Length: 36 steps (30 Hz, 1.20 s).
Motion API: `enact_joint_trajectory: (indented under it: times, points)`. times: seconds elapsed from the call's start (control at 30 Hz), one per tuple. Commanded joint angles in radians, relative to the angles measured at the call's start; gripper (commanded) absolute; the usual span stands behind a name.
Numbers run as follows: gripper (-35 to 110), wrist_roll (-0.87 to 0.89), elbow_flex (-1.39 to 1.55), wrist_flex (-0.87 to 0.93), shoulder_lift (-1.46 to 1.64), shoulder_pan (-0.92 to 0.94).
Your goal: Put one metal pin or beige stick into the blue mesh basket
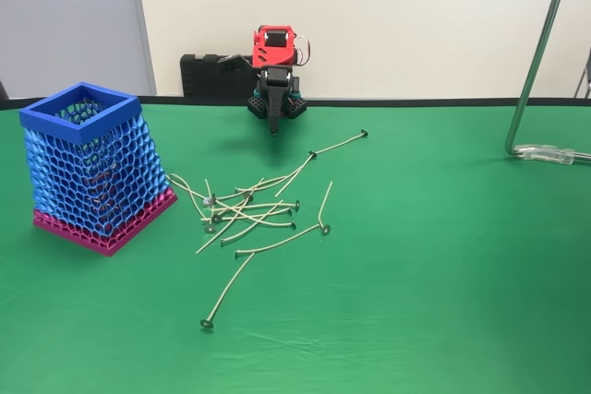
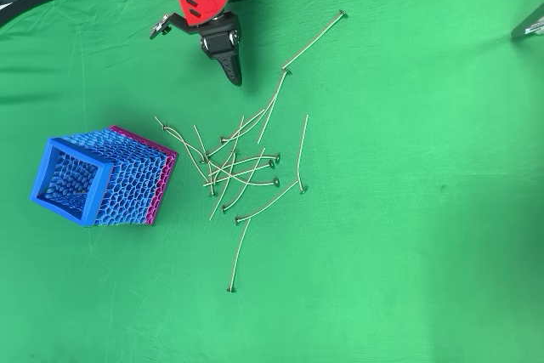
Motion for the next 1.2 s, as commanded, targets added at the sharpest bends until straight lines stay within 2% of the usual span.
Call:
enact_joint_trajectory:
  times: [0.0,0.93,1.17]
  points:
    - [1,-0.015,0.005,0.012,0.009,-0.018]
    - [0,-0.011,-0.005,0.012,0.009,-0.018]
    - [0,0.015,-0.160,0.146,0.009,-0.021]
